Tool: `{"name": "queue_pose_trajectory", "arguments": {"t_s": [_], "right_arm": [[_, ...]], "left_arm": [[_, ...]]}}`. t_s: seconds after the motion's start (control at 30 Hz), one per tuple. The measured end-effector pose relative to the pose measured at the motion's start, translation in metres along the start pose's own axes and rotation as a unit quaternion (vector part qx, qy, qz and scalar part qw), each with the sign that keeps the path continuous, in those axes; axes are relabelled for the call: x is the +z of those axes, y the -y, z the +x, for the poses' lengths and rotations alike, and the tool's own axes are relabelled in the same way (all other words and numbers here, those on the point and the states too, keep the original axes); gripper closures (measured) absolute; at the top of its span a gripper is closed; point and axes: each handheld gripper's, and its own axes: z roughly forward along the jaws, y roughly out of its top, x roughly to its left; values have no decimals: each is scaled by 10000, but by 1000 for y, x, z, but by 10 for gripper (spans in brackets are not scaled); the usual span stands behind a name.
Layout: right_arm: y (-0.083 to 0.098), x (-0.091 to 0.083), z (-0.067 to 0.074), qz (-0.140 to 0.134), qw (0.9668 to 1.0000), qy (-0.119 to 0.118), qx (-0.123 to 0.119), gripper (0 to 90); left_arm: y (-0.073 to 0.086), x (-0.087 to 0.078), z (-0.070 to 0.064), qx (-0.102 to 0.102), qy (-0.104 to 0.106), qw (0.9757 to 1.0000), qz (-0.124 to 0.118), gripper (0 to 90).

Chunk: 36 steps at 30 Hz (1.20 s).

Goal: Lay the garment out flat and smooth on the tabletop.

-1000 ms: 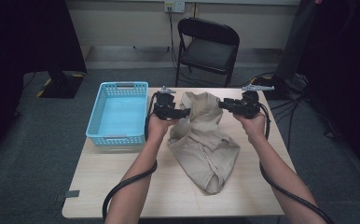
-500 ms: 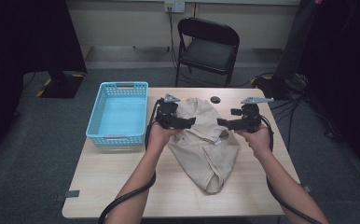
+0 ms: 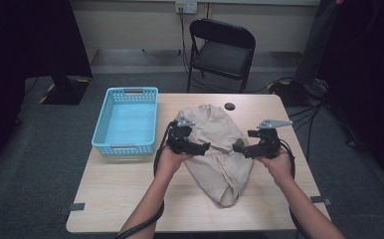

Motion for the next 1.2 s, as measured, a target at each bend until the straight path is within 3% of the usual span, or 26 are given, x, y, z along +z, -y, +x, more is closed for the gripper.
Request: {"name": "queue_pose_trajectory", "arguments": {"t_s": [0.3,0.67,0.77,0.97,1.2], "right_arm": [[29,14,18,277,9992,-91,-273,19],[63,29,20,598,9977,33,-331,19],[71,32,21,701,9968,72,-366,21],[81,34,22,798,9959,152,-401,21],[87,35,22,920,9946,204,-439,22]], "left_arm": [[40,12,-8,80,119,9995,292,28],[69,19,-13,364,62,9980,509,28],[75,22,-16,430,54,9977,524,33],[79,26,-23,799,-62,9947,642,39],[84,30,-26,974,-106,9925,728,39]]}}
